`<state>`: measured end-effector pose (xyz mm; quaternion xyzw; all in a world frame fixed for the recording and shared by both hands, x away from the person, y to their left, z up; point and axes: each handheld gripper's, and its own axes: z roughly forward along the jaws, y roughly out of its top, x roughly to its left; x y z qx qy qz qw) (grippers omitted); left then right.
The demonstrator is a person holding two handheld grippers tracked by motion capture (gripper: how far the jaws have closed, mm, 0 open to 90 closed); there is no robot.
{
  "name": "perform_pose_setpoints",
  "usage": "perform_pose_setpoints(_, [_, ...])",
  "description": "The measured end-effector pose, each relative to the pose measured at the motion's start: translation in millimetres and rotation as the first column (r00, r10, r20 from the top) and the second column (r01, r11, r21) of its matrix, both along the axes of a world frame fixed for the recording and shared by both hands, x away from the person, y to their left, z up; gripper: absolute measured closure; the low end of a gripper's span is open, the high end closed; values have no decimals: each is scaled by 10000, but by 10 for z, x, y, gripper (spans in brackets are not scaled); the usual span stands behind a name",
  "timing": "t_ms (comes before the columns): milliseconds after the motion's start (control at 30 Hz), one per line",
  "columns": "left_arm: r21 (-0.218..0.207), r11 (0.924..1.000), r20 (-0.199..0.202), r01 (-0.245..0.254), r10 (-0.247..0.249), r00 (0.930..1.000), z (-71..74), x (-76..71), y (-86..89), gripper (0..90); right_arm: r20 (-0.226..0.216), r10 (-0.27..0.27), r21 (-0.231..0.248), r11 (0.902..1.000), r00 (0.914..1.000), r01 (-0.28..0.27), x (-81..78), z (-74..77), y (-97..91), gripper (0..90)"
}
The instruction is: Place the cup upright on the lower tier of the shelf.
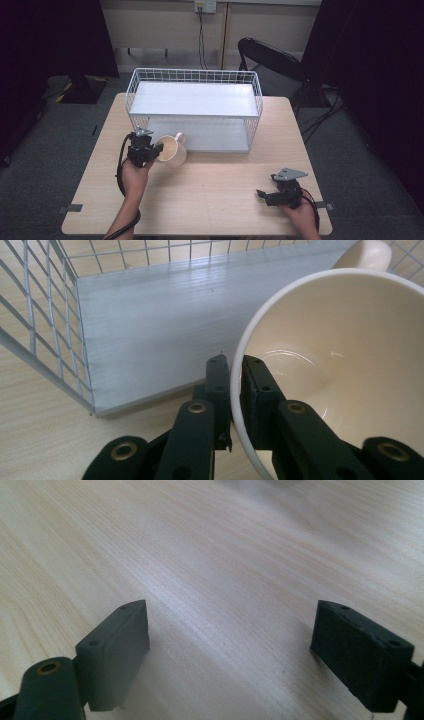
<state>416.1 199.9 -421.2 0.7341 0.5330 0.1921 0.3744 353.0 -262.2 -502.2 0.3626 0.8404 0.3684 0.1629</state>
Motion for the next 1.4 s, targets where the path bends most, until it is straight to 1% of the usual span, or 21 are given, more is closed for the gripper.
perform_pose_setpoints(200, [9, 9995, 274, -312, 311, 9991, -26, 19, -47, 833, 5, 1, 0, 10000, 10000, -1, -1, 0, -1, 148])
perform_pose_setpoints(500, [-153, 9986, 480, -509, 516, 9975, -60, 44, -105, 834, 5, 9, 0, 10000, 10000, -9, -3, 0, -1, 148])
perform_pose_setpoints(733, [-60, 9974, 642, -724, 727, 9953, -68, 69, -146, 834, 2, 13, 0, 10000, 10000, -13, -5, 0, -2, 148])
perform_pose_setpoints(767, [-44, 9962, 693, -868, 869, 9938, -68, 75, -155, 834, 0, 11, -9, 10000, 10000, -11, -5, 0, -3, 148])
perform_pose_setpoints(933, [4, 9952, 743, -977, 974, 9925, -72, 93, -172, 834, -1, 14, -9, 10000, 10000, -14, -6, 0, -3, 148])
perform_pose_setpoints(1067, [62, 9932, 864, -1162, 1152, 9896, -72, 106, -197, 834, -4, 27, -9, 10000, 10000, -27, -7, 1, -4, 148])
perform_pose_setpoints(1100, [18, 9923, 913, -1237, 1231, 9882, -75, 116, -209, 833, -2, 36, -10, 10000, 10000, -36, -7, 1, -5, 148])
perform_pose_setpoints(1167, [21, 9917, 917, -1289, 1282, 9875, -78, 122, -215, 834, -2, 35, -8, 10000, 10000, -35, -8, 1, -5, 148])
perform_pose_setpoints(1233, [92, 9908, 977, -1349, 1334, 9862, -88, 138, -232, 834, -2, 38, -7, 10000, 10000, -38, -8, 1, -5, 148])
perform_pose_setpoints(1400, [5, 9887, 1057, -1502, 1493, 9831, -103, 160, -260, 834, 9, 47, -7, 10000, 10000, -47, -8, 0, -6, 148])
